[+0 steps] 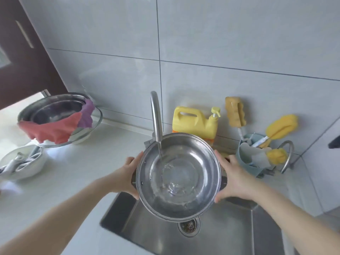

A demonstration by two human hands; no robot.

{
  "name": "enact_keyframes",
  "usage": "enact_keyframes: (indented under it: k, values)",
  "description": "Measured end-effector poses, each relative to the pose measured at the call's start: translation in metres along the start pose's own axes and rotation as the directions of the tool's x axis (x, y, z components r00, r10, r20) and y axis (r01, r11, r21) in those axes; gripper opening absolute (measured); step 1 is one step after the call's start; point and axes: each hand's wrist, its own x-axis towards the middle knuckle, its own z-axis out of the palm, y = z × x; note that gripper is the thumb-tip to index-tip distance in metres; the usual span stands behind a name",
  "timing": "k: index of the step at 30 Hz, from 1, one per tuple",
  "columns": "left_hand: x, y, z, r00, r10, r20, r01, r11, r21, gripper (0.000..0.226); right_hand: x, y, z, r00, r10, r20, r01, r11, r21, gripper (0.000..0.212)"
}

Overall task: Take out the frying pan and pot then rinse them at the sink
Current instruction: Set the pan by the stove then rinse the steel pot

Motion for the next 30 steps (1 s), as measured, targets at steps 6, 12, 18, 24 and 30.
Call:
enact_keyframes:
  k: [6,12,18,24,30]
  values:
    - [-0.003,0.019,-0.009,0.960,0.004,0.281,-0.001,1.000,-0.011,0.132,0.009,0.015,-0.043,0.957,0.106,0.269,-0.086,0.993,-0.085,0.156]
    - [-0.010,0.018,-0.069,0.941,-0.065,0.332,0.019,0.990,0.139,0.118,-0.007,0.020,0.034,0.962,-0.022,0.270,-0.062,0.953,0.298,0.130]
    - [-0.017,0.011,-0.081,0.985,0.002,0.171,-0.036,0.980,0.196,0.140,-0.001,0.002,0.085,0.998,-0.060,0.016,0.048,0.901,0.431,0.137]
    - [-0.006,-0.003,-0.020,0.982,0.066,-0.175,-0.025,0.973,0.228,0.153,0.015,0.022,0.061,0.990,-0.037,-0.138,0.064,0.978,0.197,0.153]
    - [0.003,0.000,0.037,0.888,0.082,-0.453,-0.013,0.988,0.153,0.149,0.010,0.034,0.044,0.949,-0.125,-0.290,0.123,0.992,-0.025,0.142]
